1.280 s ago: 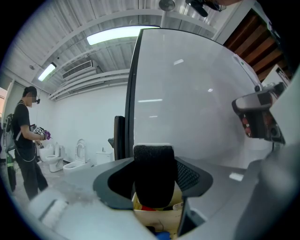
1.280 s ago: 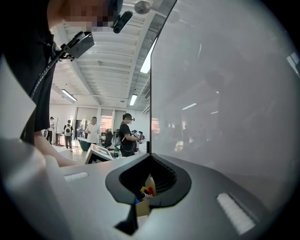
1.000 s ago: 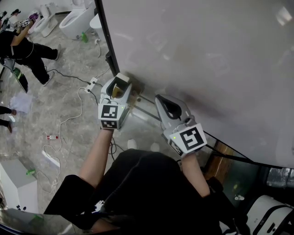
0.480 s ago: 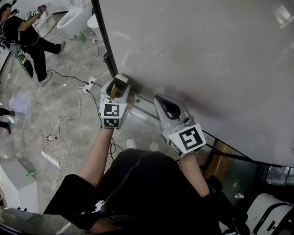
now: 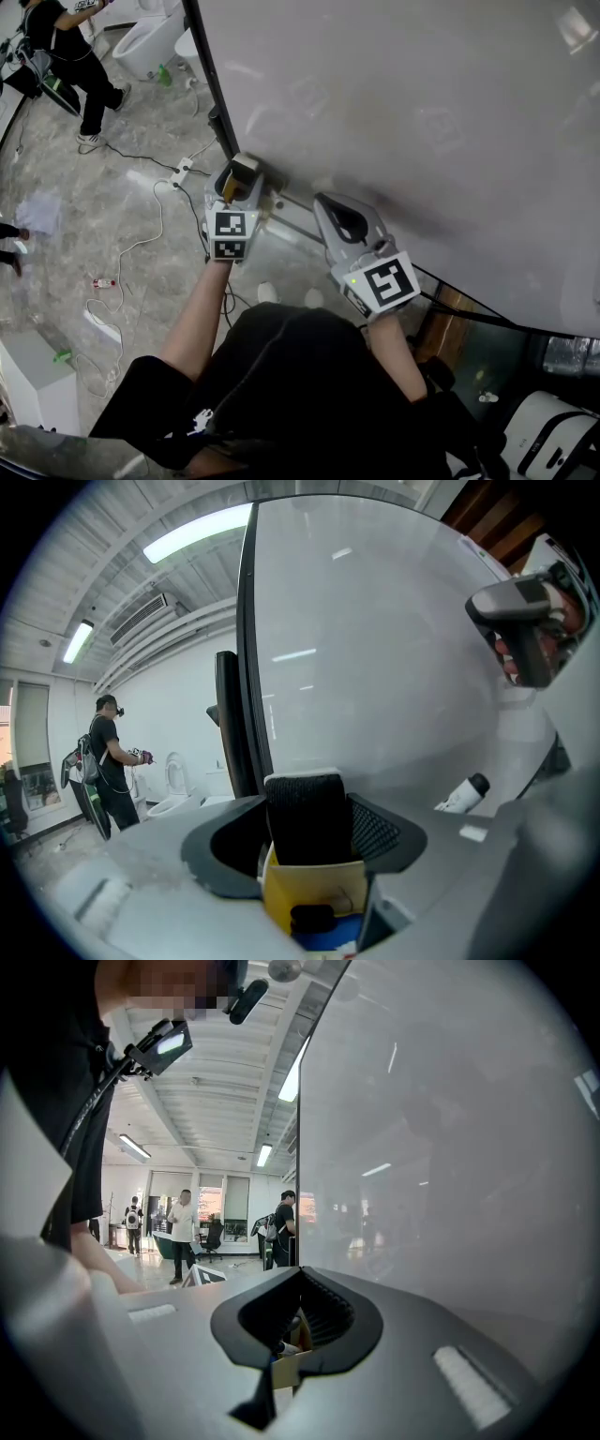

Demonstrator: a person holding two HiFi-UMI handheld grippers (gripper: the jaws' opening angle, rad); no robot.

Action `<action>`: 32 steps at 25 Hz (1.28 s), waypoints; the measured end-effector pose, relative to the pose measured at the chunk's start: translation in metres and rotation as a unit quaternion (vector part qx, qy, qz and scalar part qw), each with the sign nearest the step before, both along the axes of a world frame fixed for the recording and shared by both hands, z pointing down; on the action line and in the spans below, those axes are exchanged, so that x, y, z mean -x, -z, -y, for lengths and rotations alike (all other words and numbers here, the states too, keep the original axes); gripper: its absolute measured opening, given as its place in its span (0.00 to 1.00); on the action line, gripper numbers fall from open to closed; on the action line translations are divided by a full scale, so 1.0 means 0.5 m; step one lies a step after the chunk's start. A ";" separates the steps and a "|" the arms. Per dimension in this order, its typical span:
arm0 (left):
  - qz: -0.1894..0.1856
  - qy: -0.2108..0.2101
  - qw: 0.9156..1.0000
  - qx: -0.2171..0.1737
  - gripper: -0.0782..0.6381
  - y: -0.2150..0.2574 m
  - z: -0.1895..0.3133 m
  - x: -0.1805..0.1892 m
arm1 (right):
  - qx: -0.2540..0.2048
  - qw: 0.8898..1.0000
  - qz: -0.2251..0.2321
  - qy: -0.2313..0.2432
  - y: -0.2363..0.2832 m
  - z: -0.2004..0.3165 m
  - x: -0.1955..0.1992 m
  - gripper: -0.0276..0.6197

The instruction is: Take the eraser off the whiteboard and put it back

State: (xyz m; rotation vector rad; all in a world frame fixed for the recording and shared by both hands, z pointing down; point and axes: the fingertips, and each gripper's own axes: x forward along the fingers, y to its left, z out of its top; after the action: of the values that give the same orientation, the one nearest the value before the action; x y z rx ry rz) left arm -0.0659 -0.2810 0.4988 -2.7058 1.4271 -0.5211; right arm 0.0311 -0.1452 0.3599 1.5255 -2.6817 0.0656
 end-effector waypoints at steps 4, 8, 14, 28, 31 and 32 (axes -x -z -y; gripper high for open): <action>-0.003 -0.002 1.000 0.005 0.52 -0.005 0.007 0.001 | 0.001 1.000 -0.001 -0.001 -0.001 0.005 0.001 0.06; -0.006 -0.006 1.000 0.005 0.55 -0.003 0.002 0.000 | 0.000 1.000 -0.001 -0.002 0.000 0.001 0.002 0.06; -0.013 -0.004 1.000 -0.002 0.55 0.012 -0.010 0.008 | -0.004 1.000 0.001 0.003 -0.003 -0.005 0.009 0.06; -0.041 0.007 0.999 -0.025 0.38 0.069 -0.041 0.045 | -0.012 1.000 0.009 0.019 0.002 -0.001 0.018 0.06; -0.050 0.009 0.998 -0.032 0.35 0.092 -0.051 0.054 | -0.012 1.000 0.010 0.022 0.004 0.000 0.017 0.06; -0.054 0.009 0.998 -0.035 0.34 0.101 -0.056 0.057 | -0.013 1.000 0.010 0.023 0.006 0.000 0.017 0.06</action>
State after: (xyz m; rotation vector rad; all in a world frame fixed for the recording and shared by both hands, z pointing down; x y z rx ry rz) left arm -0.0943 -0.2531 0.4481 -2.7058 1.4663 -0.3245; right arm 0.0227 -0.1449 0.3570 1.4768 -2.7426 0.0450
